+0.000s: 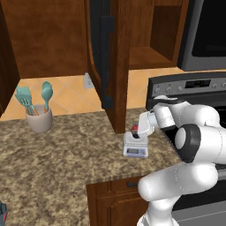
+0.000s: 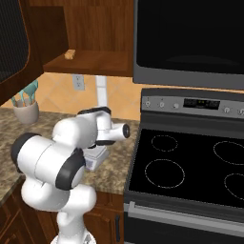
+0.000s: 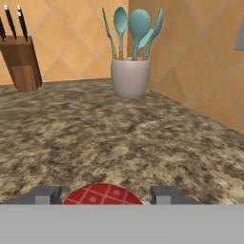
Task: Pick the jam and place it on the digital scale for weighing, and close the cabinet.
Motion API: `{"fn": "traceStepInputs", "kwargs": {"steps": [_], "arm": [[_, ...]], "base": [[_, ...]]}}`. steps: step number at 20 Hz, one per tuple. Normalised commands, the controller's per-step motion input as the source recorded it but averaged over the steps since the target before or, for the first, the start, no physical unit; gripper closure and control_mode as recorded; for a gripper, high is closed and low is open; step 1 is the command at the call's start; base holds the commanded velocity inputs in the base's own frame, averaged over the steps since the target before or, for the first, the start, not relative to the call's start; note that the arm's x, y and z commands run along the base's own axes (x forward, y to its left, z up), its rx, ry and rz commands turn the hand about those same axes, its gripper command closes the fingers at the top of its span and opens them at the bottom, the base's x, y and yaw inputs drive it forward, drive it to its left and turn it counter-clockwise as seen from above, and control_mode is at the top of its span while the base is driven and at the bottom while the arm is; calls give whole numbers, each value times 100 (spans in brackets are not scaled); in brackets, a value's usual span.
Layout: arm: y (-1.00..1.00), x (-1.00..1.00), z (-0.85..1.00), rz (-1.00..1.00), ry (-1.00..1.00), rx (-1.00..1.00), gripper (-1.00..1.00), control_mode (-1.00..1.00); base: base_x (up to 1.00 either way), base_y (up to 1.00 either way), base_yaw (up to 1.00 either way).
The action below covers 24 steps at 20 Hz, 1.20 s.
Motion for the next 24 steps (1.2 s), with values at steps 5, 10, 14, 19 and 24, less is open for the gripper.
{"fn": "traceStepInputs", "kwargs": {"steps": [5,10,14,19,24], "arm": [[0,-30,-8,0,0,0,-100,-100],[0,0,0,0,-9,0,-100,-100],[-2,-2,2,0,-14,0,-100,-100],[0,-2,2,2,-4,0,-100,-100],[-6,0,0,2,0,0,-100,-100]], "base": [[0,0,0],[0,0,0],[0,0,0],[0,0,0],[0,0,0]]}}
